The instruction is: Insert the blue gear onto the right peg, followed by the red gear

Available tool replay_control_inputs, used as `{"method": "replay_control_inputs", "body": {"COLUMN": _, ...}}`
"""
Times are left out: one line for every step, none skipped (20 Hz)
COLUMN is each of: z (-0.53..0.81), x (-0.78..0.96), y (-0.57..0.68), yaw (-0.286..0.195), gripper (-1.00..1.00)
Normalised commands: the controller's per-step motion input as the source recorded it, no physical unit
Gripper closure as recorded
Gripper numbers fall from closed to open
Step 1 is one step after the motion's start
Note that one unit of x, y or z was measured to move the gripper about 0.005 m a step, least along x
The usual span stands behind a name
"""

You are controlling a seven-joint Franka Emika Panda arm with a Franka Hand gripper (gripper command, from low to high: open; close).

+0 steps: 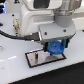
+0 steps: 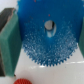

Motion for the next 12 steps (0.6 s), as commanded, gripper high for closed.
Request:
{"method": "replay_control_inputs", "body": {"z": 0.02, "x": 0.27, "y": -0.14, "yaw": 0.0, "gripper": 1.0}}
{"method": "replay_control_inputs", "body": {"z": 0.02, "x": 0.28, "y": -0.16, "yaw": 0.0, "gripper": 1.0}}
{"method": "replay_control_inputs", "body": {"z": 0.01, "x": 0.28, "y": -0.15, "yaw": 0.0, "gripper": 1.0}}
{"method": "replay_control_inputs", "body": {"z": 0.01, "x": 0.29, "y": -0.14, "yaw": 0.0, "gripper": 1.0}}
{"method": "replay_control_inputs", "body": {"z": -0.02, "x": 0.28, "y": -0.15, "yaw": 0.0, "gripper": 1.0}}
{"method": "replay_control_inputs", "body": {"z": -0.05, "x": 0.23, "y": -0.18, "yaw": 0.0, "gripper": 1.0}}
{"method": "replay_control_inputs", "body": {"z": -0.05, "x": 0.25, "y": -0.14, "yaw": 0.0, "gripper": 1.0}}
{"method": "replay_control_inputs", "body": {"z": -0.08, "x": 0.23, "y": -0.12, "yaw": 0.0, "gripper": 1.0}}
{"method": "replay_control_inputs", "body": {"z": 0.0, "x": 0.01, "y": 0.0, "yaw": 0.0, "gripper": 1.0}}
{"method": "replay_control_inputs", "body": {"z": 0.0, "x": 0.0, "y": -0.03, "yaw": 0.0, "gripper": 1.0}}
{"method": "replay_control_inputs", "body": {"z": 0.17, "x": 0.0, "y": -0.19, "yaw": 0.0, "gripper": 1.0}}
{"method": "replay_control_inputs", "body": {"z": 0.29, "x": 0.01, "y": -0.35, "yaw": 0.0, "gripper": 1.0}}
